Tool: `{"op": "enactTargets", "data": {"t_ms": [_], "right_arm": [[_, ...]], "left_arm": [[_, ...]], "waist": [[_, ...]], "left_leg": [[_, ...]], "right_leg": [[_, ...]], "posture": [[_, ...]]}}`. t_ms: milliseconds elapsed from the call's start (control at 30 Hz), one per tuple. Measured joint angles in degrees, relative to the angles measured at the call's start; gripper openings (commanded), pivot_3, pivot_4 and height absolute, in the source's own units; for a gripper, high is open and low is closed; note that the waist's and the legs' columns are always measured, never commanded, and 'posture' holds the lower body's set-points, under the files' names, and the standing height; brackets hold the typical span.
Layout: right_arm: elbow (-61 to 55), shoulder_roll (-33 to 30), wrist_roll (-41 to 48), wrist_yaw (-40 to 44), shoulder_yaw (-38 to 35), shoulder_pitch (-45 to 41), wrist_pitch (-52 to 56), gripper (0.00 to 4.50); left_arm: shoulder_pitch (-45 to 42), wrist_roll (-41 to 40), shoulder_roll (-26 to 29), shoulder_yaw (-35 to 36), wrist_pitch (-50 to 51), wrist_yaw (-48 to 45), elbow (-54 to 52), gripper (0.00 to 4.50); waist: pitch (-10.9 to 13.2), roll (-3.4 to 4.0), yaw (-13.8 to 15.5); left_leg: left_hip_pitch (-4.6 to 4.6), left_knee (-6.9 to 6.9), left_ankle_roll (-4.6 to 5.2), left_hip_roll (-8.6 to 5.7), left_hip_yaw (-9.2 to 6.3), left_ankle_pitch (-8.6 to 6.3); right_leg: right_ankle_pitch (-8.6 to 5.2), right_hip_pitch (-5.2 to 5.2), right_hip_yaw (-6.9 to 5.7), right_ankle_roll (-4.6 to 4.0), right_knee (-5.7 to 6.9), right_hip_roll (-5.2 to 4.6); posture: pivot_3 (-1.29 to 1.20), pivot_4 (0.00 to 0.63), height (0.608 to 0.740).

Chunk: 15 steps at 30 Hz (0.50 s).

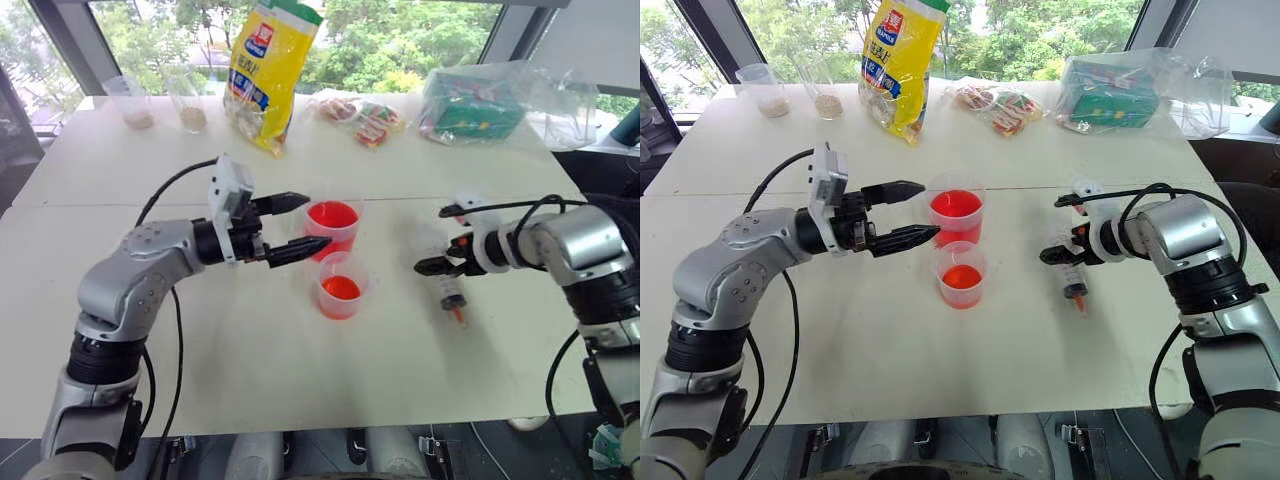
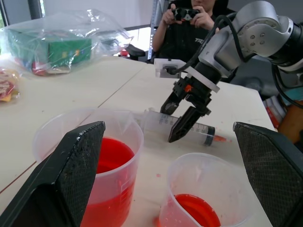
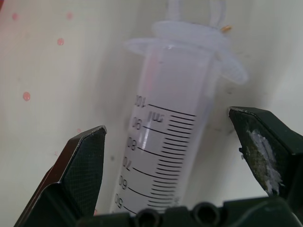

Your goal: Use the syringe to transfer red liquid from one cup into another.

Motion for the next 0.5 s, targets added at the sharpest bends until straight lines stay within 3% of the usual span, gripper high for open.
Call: {"op": "enactTargets", "data": {"t_ms": [67, 300, 500], "right_arm": [[0.0, 0.4, -1.2, 0.4, 0.3, 0.0, -0.5, 4.47], [-0.1, 1.5, -4.8, 1.0, 1.0, -0.1, -0.9, 1.43], [-1.7, 2.4, -5.5, 1.3, -0.3, 0.3, 0.7, 1.40]], "left_arm": [[0.3, 0.0, -0.3, 0.1, 0.0, 0.8, -0.4, 4.50], [0.8, 0.0, -0.4, 0.5, -0.1, 1.0, -0.3, 4.50], [-1.1, 0.5, -0.3, 0.6, -1.2, 0.8, 2.0, 4.50]], "waist": [[0.0, 0.00, -0.1], [0.0, 0.00, -0.5], [0.0, 0.00, -0.7]], "left_leg": [[0.03, 0.01, 0.00, 0.00, 0.00, 0.00], [0.09, 0.02, -0.03, 0.02, -0.02, 0.02], [0.08, 0.02, -0.03, 0.02, -0.03, 0.02]], "right_leg": [[0.00, 0.03, 0.00, 0.00, 0.00, 0.00], [0.00, 0.04, 0.00, -0.01, 0.12, 0.05], [0.00, 0.02, -0.01, 0.00, 0.12, 0.05]], "posture": [[0.00, 0.150, 0.740], [0.00, 0.150, 0.740], [0.00, 0.150, 0.740]]}}
